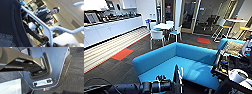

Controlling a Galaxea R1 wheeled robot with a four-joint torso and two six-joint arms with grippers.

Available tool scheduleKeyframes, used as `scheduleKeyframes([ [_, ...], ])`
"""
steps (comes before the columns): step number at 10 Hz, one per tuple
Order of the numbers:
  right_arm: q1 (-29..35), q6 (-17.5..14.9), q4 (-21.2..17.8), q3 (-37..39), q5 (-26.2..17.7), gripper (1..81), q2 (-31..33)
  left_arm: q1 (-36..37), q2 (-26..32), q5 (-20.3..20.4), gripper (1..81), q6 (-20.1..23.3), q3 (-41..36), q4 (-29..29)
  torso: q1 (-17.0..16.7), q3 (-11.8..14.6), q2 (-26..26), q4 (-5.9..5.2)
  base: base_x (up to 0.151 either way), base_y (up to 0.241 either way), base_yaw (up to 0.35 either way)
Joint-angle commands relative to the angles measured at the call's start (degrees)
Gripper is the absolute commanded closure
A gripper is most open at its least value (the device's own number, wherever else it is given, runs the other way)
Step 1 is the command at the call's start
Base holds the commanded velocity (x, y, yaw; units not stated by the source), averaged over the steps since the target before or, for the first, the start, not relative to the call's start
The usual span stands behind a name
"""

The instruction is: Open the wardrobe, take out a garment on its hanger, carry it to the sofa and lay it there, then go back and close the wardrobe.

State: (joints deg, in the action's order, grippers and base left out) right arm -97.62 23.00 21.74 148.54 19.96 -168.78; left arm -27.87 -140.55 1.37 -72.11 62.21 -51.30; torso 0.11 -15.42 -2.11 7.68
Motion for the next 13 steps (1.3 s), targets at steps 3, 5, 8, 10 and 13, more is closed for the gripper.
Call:
scheduleKeyframes([
  [3,-0.51,-0.06,1.03,-0.11,-2.73,1.0,0.26,7.17,0.26,2.85,81.1,0.65,-3.14,-1.35,0.00,-0.02,0.00,0.00,0.000,0.000,0.000],
  [5,-0.52,-0.06,1.03,-0.11,-2.64,1.0,0.26,7.08,0.26,3.03,81.1,0.74,-3.32,-1.44,0.00,-0.02,0.00,0.00,0.000,0.000,0.000],
  [8,-0.52,-0.06,1.03,-0.11,-2.73,1.0,0.26,7.08,0.17,3.03,81.1,0.83,-3.32,-1.44,-0.04,-0.02,-0.02,0.00,0.066,0.000,0.000],
  [10,-0.43,-0.06,1.03,-0.11,-2.73,1.0,0.26,7.08,0.08,3.12,81.1,0.83,-3.32,-1.44,-0.11,0.00,-0.04,0.00,0.114,0.000,0.000],
  [13,-0.43,-0.06,1.03,-0.11,-2.73,1.0,0.26,7.08,-0.09,3.12,81.1,0.83,-3.49,-1.35,-0.06,-0.02,-0.02,0.00,0.124,0.000,0.000],
])
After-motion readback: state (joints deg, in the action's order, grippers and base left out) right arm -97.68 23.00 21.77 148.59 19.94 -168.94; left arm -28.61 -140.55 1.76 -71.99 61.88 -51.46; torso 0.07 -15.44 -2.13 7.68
